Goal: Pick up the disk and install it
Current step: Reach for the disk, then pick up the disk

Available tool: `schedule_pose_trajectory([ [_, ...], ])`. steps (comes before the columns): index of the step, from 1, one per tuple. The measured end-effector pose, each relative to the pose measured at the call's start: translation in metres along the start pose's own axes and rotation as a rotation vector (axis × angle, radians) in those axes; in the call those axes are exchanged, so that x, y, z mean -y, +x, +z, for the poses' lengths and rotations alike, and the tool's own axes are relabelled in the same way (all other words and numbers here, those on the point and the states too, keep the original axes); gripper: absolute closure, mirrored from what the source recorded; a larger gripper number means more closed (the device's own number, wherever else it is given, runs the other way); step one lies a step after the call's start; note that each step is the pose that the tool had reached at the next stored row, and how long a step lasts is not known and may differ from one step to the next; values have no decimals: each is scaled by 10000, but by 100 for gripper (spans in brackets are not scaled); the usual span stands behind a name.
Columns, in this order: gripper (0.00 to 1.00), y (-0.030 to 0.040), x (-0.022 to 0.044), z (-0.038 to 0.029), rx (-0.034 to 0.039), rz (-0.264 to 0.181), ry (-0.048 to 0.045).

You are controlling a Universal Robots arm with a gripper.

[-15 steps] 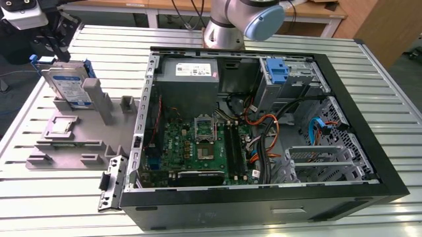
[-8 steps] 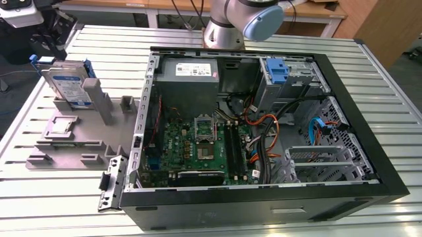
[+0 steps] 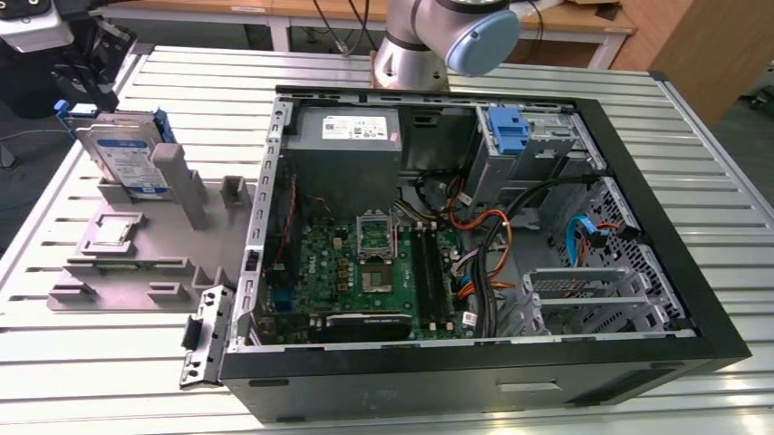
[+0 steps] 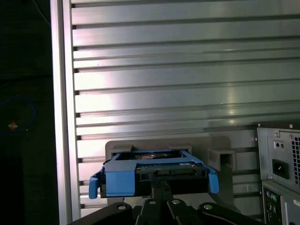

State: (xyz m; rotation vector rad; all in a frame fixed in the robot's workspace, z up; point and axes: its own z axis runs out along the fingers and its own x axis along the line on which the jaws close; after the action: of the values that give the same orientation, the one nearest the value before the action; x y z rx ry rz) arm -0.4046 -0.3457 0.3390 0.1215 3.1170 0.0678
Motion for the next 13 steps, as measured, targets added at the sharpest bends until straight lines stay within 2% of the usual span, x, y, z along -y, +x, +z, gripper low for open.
schedule_pose_trajectory([
  [13,90,1,-1,-23,0,1,0],
])
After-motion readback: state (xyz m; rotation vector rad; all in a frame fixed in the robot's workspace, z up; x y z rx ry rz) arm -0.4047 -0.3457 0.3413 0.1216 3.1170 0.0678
